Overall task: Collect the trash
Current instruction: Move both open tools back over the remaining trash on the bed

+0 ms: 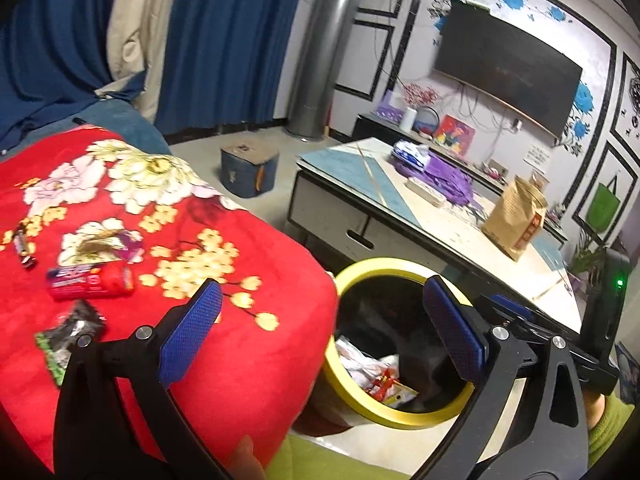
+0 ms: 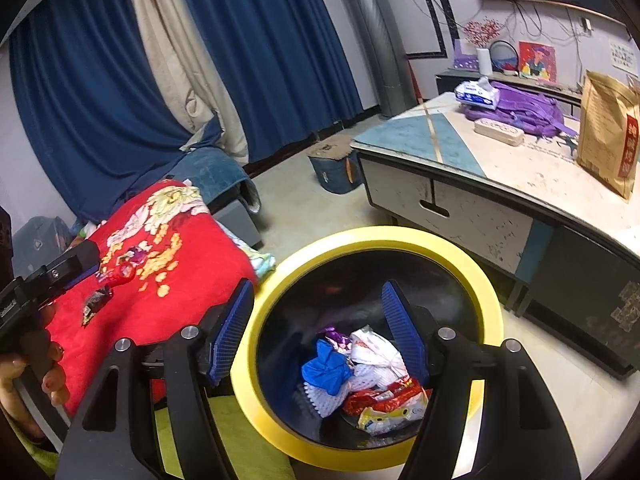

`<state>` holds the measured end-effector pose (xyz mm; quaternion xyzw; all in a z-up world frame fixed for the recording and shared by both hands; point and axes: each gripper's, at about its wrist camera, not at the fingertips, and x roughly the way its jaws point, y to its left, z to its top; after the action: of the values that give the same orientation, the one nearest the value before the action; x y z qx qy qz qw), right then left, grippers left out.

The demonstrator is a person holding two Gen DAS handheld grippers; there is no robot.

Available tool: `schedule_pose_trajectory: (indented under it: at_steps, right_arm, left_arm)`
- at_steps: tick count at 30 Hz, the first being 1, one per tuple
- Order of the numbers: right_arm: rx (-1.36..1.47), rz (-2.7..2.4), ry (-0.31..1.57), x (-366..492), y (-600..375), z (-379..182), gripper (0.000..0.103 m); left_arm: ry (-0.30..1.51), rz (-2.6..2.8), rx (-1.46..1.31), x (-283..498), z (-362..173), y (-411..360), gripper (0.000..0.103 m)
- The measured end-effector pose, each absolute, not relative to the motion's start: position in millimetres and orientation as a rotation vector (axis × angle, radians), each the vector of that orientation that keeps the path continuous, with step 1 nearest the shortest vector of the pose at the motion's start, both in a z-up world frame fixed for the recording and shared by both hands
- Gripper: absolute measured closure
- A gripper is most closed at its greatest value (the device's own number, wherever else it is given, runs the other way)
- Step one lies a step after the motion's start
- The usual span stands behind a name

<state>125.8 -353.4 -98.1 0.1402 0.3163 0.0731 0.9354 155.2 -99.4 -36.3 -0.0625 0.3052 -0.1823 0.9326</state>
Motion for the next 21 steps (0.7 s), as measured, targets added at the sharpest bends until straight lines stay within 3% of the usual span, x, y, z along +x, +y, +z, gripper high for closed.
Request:
schedule_pose_trajectory:
  at_steps: [21]
  right_arm:
    - [0.157,0.332,0.601,135.0,-272.8,-60.9,0.035]
  left_arm:
    - [0.519,-0.171,-0.186,135.2,-18.7,-21.9,0.011]
